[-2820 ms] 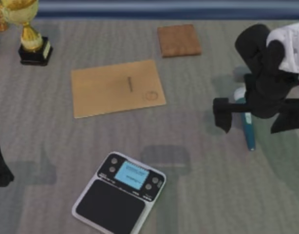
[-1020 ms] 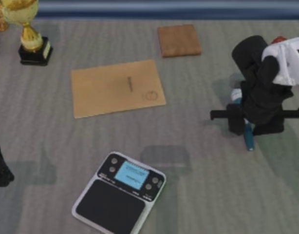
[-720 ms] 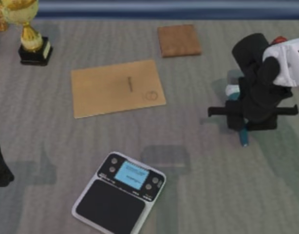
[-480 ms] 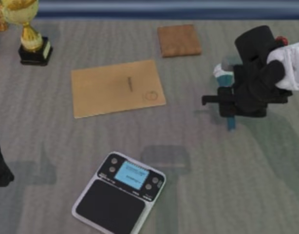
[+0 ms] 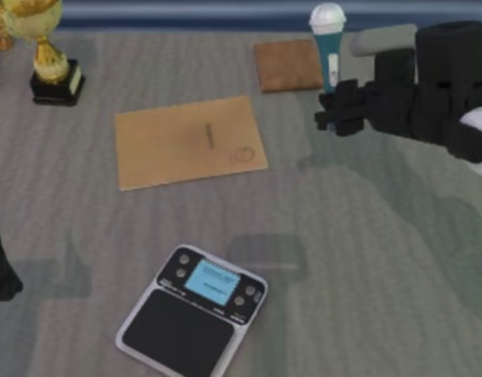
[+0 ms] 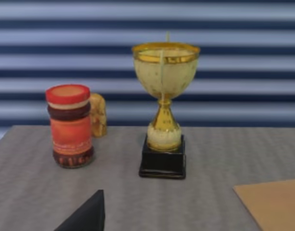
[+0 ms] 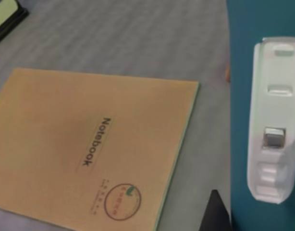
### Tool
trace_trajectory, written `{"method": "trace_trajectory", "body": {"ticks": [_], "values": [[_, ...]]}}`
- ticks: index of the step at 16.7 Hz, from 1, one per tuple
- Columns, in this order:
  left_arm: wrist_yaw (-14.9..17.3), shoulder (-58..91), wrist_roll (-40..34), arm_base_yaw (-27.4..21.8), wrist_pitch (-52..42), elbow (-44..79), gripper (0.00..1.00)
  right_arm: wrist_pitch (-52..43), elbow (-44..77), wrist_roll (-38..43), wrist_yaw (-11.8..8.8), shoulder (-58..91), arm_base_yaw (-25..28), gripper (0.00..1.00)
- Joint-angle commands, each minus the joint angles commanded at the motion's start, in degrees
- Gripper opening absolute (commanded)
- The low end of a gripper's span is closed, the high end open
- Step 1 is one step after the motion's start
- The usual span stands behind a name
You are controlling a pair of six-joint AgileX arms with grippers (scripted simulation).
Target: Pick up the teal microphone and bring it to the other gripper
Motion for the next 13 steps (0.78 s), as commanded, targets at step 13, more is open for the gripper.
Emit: {"method": "trace_trajectory", "body": {"ticks": [13], "values": [[0.0,0.0,0.0,0.0,0.0,0.0,1.0,29.56,-8.9,-7.59,-9.99,-10.28,-0.49,0.0]]}}
